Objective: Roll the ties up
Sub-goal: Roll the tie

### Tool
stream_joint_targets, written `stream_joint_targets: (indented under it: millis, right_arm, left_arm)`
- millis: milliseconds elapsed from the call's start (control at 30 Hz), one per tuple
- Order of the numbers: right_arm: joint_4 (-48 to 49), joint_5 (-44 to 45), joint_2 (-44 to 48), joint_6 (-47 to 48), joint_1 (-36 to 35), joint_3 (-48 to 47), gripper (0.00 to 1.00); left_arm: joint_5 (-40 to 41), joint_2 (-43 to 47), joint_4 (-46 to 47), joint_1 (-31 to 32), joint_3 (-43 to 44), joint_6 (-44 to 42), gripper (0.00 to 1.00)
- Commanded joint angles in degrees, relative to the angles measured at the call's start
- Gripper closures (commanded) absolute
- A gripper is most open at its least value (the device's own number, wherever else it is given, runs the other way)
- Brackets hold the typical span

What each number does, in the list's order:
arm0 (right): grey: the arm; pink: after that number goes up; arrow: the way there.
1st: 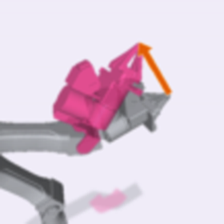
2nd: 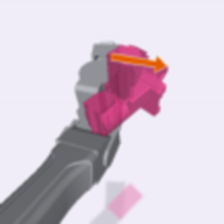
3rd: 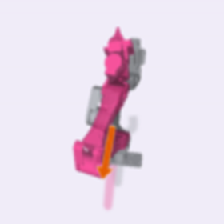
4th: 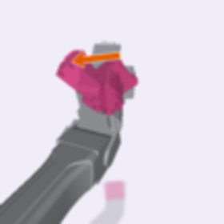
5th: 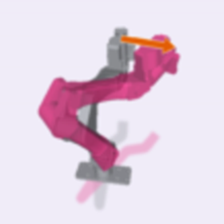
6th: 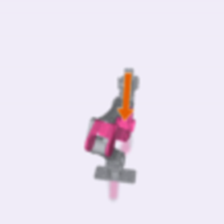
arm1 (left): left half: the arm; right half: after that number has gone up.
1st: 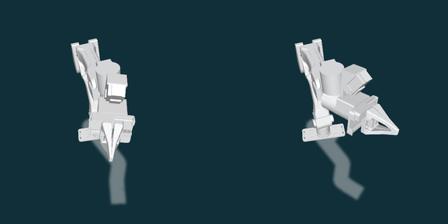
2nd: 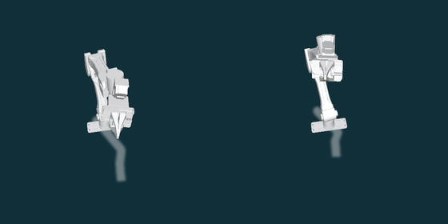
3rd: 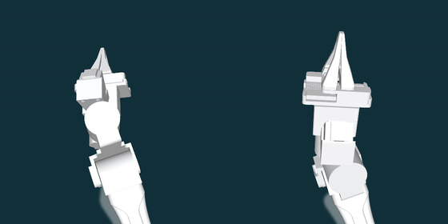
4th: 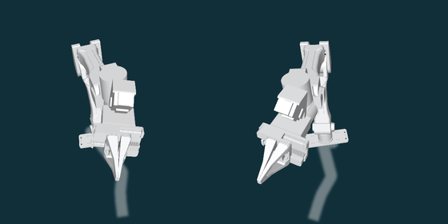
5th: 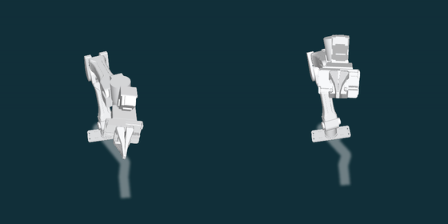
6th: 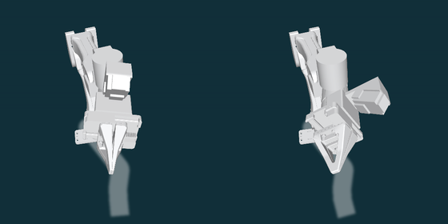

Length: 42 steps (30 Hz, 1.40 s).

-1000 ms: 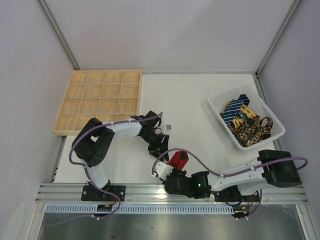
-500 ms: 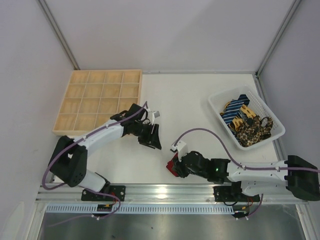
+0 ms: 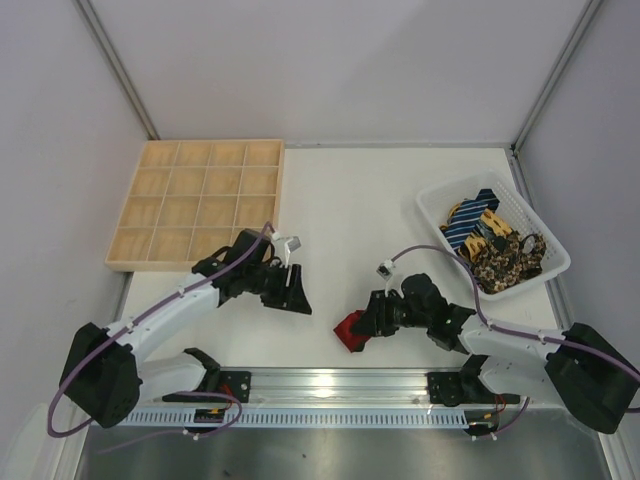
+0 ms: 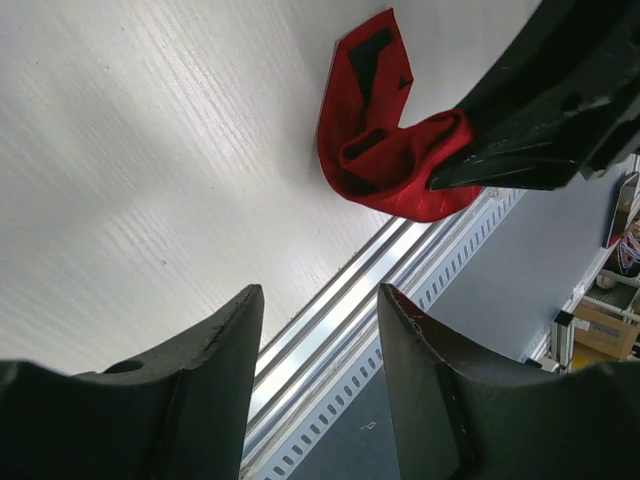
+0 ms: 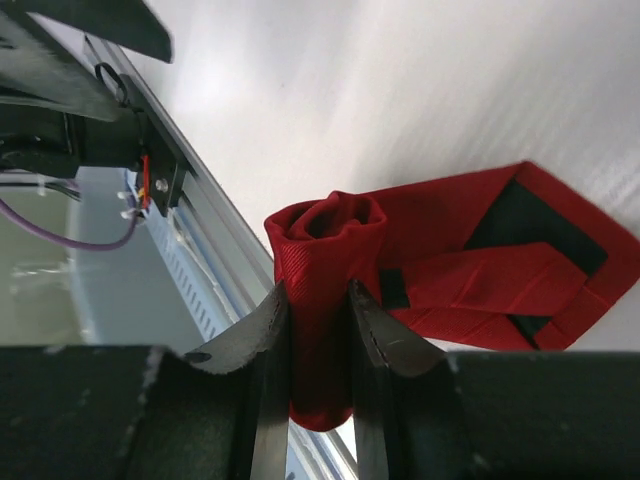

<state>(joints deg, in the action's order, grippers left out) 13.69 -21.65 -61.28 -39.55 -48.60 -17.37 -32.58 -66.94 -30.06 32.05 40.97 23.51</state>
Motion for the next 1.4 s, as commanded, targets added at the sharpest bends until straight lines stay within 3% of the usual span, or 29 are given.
stream_joint_targets:
  millis: [0,167,400,533,800,1200,1367]
  right_arm:
    - [10.7,-10.1,-1.5,-8.0,3.1,2.6,1.0]
    - [19.3,-12.8,-4.1,-13.5,6.6,7.0,1.0]
    - [20.9,-16.0,-6.2,-14.5,11.0,8.2,1.0]
    - [20.3,-15.6,-5.5,-14.8,13.2,10.2,1.0]
    - [20.7,-12.6,-5.3,-16.2,14.5,13.9,1.0]
    - [14.6,-10.0,-3.6,-13.4,18.7,15.3,1.0]
    - [21.5,-10.2,-3.1,-12.3,19.2,18.6,1.0]
  left_arm:
    - [-0.7,3.1,1.7,-0.1,-0.5,2.4,0.45]
    - [-3.4,5.2,5.0,0.0,-3.2,5.6,0.43]
    - [-5.7,8.8,12.3,1.3,-8.4,12.2,0.41]
    - [-2.4,11.5,17.0,4.7,-10.9,18.0,0.32]
    - [7.8,16.8,28.1,13.8,-18.6,31.9,0.26]
    - [15.6,8.5,39.5,23.7,-21.9,42.7,0.23]
    - [17.8,6.6,43.3,24.8,-23.2,45.6,0.23]
